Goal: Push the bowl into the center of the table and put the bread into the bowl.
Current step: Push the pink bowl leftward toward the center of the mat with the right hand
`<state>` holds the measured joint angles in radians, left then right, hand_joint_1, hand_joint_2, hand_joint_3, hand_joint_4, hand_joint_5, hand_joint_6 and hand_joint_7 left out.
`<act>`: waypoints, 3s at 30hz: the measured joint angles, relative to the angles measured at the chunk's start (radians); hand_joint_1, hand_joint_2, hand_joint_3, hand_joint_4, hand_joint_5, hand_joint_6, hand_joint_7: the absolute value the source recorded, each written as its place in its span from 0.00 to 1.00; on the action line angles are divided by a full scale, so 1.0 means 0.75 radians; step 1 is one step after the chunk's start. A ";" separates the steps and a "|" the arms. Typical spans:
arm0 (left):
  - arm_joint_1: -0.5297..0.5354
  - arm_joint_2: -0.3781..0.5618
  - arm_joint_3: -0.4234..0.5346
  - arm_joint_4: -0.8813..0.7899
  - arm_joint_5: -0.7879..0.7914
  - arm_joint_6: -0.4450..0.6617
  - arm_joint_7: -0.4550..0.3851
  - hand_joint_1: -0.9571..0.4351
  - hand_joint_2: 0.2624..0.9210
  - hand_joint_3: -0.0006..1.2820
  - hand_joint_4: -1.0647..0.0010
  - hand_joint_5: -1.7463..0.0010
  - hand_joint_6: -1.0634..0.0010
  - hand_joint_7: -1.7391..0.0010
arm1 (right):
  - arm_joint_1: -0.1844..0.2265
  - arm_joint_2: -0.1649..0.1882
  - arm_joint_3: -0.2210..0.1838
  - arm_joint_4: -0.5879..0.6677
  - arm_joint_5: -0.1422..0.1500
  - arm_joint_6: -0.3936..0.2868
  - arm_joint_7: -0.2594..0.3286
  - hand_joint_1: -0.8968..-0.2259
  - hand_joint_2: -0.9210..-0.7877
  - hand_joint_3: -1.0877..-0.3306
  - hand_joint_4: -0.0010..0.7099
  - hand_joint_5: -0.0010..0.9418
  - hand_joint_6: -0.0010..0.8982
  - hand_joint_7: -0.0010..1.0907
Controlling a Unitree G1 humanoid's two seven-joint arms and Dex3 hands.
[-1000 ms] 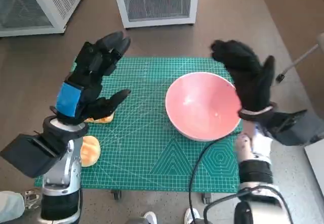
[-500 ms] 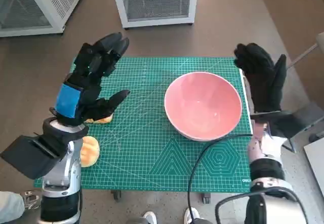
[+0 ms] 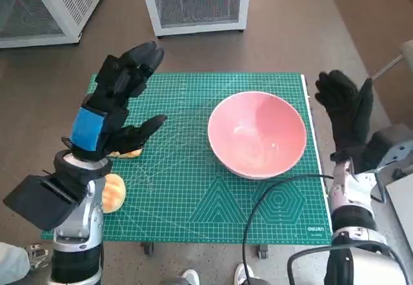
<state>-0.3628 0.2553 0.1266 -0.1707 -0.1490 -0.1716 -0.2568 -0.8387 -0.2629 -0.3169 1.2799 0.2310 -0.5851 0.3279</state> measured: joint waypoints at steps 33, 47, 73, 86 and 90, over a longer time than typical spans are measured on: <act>0.093 -0.001 0.016 -0.093 -0.022 0.064 0.021 0.34 1.00 0.25 0.65 1.00 0.91 0.64 | 0.003 0.205 -0.011 0.040 -0.058 0.249 -0.035 0.75 0.00 0.89 0.58 0.02 0.69 0.04; 0.129 -0.001 0.035 -0.138 -0.027 0.100 0.032 0.35 1.00 0.24 0.65 1.00 0.91 0.64 | -0.077 0.288 0.020 0.040 -0.105 0.254 -0.033 0.75 0.00 0.90 0.60 0.00 0.70 0.03; 0.207 0.007 0.081 -0.230 -0.018 0.119 0.064 0.36 1.00 0.25 0.65 1.00 0.95 0.62 | -0.199 0.457 0.066 0.046 -0.158 0.316 -0.052 0.70 0.00 0.90 0.62 0.01 0.72 0.03; 0.215 0.008 0.086 -0.231 0.002 0.119 0.084 0.36 1.00 0.25 0.64 1.00 0.96 0.61 | -0.214 0.462 0.082 0.046 -0.162 0.332 -0.050 0.71 0.00 0.89 0.61 0.00 0.74 0.04; 0.218 0.008 0.086 -0.231 0.008 0.119 0.089 0.36 1.00 0.25 0.64 1.00 0.96 0.61 | -0.215 0.459 0.081 0.046 -0.161 0.333 -0.041 0.71 0.00 0.89 0.61 0.00 0.74 0.04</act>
<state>-0.1992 0.2614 0.1909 -0.3440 -0.1431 -0.0827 -0.1904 -0.9997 0.0810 -0.2561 1.3145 0.1101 -0.3356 0.2972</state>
